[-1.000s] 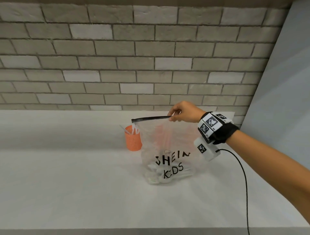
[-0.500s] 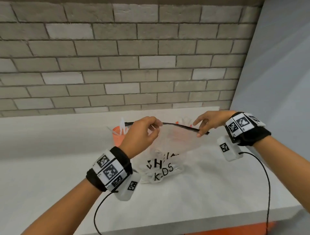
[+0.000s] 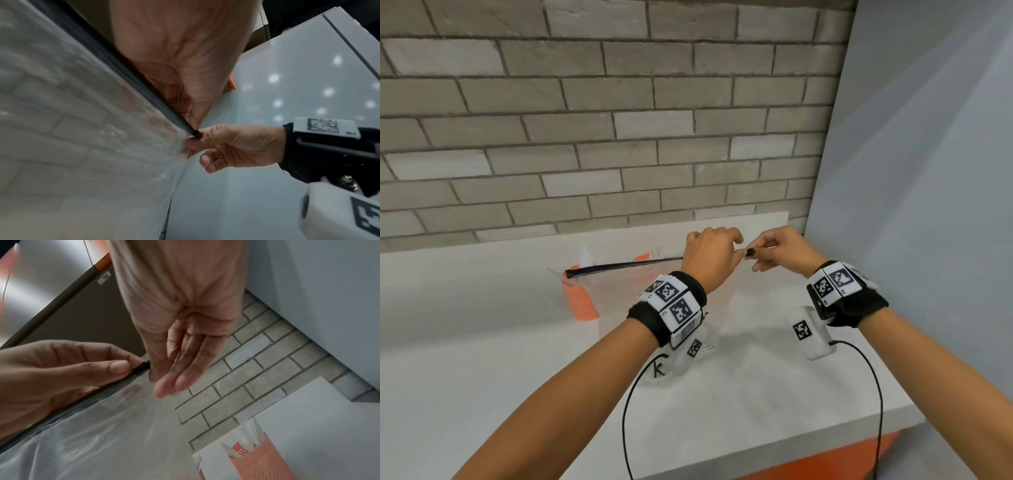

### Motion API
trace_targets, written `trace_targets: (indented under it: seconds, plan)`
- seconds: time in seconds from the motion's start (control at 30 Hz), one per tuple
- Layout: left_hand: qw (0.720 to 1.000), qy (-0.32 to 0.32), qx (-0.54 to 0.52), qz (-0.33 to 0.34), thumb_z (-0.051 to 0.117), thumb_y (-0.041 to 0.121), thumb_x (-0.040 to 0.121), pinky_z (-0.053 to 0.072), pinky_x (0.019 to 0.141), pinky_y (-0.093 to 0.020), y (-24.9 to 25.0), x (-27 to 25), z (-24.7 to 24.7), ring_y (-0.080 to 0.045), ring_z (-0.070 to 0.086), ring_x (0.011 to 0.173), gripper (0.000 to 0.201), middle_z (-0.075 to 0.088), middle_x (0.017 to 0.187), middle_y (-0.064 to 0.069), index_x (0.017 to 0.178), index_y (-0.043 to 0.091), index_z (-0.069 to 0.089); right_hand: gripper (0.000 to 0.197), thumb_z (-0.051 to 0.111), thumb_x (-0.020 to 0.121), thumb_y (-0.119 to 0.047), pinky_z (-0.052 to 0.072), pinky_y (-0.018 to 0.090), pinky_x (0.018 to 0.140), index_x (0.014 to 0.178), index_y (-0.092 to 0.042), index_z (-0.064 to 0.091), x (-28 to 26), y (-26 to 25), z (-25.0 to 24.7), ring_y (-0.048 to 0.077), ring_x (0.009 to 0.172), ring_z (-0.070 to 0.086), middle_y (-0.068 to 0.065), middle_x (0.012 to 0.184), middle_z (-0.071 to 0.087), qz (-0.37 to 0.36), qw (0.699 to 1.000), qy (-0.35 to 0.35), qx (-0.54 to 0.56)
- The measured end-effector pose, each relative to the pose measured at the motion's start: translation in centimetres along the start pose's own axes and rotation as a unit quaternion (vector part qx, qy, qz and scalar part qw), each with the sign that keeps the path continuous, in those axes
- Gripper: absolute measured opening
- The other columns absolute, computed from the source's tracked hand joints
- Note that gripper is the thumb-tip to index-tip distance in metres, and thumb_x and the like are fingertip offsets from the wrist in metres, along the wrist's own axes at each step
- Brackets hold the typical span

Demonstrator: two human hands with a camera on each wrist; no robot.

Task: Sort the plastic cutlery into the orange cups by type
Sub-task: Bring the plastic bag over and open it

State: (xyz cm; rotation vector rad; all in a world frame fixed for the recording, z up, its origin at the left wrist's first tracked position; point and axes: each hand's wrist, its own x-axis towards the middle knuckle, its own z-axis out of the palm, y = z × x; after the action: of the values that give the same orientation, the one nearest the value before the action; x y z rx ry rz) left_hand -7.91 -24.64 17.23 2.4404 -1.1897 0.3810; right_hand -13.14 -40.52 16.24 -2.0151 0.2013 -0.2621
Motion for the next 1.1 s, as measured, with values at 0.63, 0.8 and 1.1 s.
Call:
trace_targets:
  seconds: [0.63, 0.8, 1.1]
  plan:
    - [0.992, 0.089, 0.084, -0.04, 0.043, 0.028, 0.095, 0.028, 0.089, -0.038, -1.7, 1.3, -0.8, -0.021, 0.059, 0.096, 0.021, 0.063, 0.105, 0.002, 0.103, 0.019, 0.061, 0.02, 0.057, 0.087, 0.002, 0.056, 0.019, 0.059, 0.073, -0.012, 0.056, 2.4, -0.3, 2.3, 0.007, 0.055, 0.069, -0.006, 0.059, 0.071, -0.075, 0.982, 0.048, 0.168]
    - [0.985, 0.111, 0.102, -0.088, 0.044, 0.029, 0.095, 0.028, 0.09, -0.038, -6.4, -1.4, -3.1, -0.021, 0.058, 0.095, 0.022, 0.062, 0.105, 0.002, 0.104, 0.02, 0.061, 0.024, 0.053, 0.09, 0.004, 0.056, 0.017, 0.055, 0.074, -0.012, 0.047, 3.4, -0.4, 2.8, 0.007, 0.053, 0.069, -0.005, 0.056, 0.071, -0.064, 0.971, 0.067, 0.22]
    - [0.963, 0.137, 0.125, -0.198, 0.049, 0.029, 0.094, 0.032, 0.085, -0.039, -15.6, -8.6, -8.0, -0.025, 0.06, 0.095, 0.019, 0.064, 0.101, 0.0, 0.1, 0.02, 0.065, 0.02, 0.053, 0.09, 0.004, 0.057, 0.016, 0.059, 0.077, -0.011, 0.049, 4.0, -1.0, 4.2, 0.006, 0.059, 0.071, -0.005, 0.059, 0.072, -0.072, 0.965, 0.065, 0.244]
